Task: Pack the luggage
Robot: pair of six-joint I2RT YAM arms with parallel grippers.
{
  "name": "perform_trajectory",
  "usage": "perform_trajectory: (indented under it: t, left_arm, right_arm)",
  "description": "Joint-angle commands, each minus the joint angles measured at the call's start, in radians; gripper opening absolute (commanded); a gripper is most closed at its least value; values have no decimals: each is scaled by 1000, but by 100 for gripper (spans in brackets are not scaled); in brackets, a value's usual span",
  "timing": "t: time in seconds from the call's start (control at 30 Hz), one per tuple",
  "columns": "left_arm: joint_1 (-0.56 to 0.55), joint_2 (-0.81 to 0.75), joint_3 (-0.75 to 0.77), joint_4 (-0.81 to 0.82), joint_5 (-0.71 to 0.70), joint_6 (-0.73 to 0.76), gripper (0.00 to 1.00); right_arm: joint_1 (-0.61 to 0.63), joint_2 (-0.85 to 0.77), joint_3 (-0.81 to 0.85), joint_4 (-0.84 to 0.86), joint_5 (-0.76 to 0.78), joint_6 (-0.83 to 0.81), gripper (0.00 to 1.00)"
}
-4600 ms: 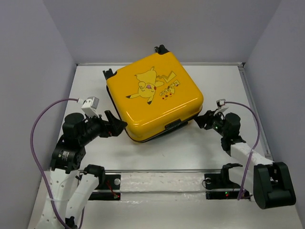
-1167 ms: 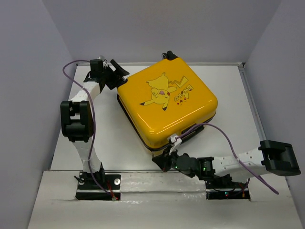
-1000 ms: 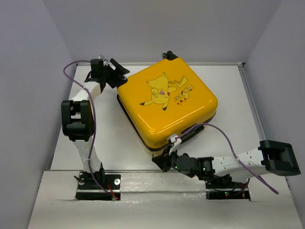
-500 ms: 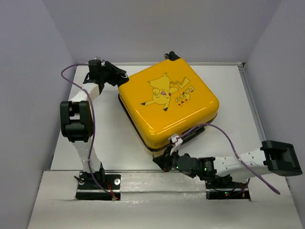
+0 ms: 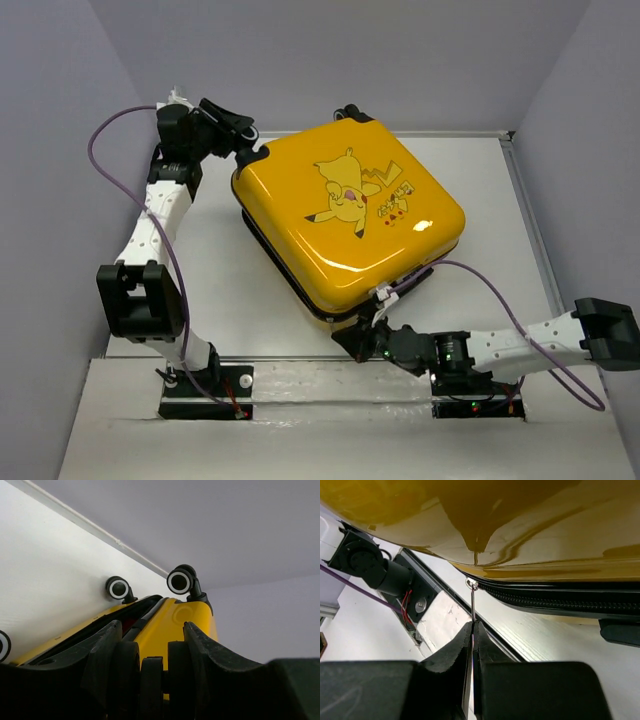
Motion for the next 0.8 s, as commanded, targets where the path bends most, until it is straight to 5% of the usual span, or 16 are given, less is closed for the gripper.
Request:
perform_trajectory:
  t: [0.0, 0.13, 0.47, 0.77]
  left_arm:
    - [-10, -104, 79, 110, 60, -37, 6]
    - [-4, -139, 84, 15, 44, 31, 6]
    - [103, -199, -287, 78, -24, 114, 6]
    - [169, -66, -271, 81, -25, 172, 6]
  right_arm:
    - [16, -7, -21, -148, -38, 32, 7]
    - [16, -45, -31, -167, -41, 46, 7]
    - [16, -78, -28, -198, -48, 52, 7]
    - [16, -16, 14, -234, -46, 53, 7]
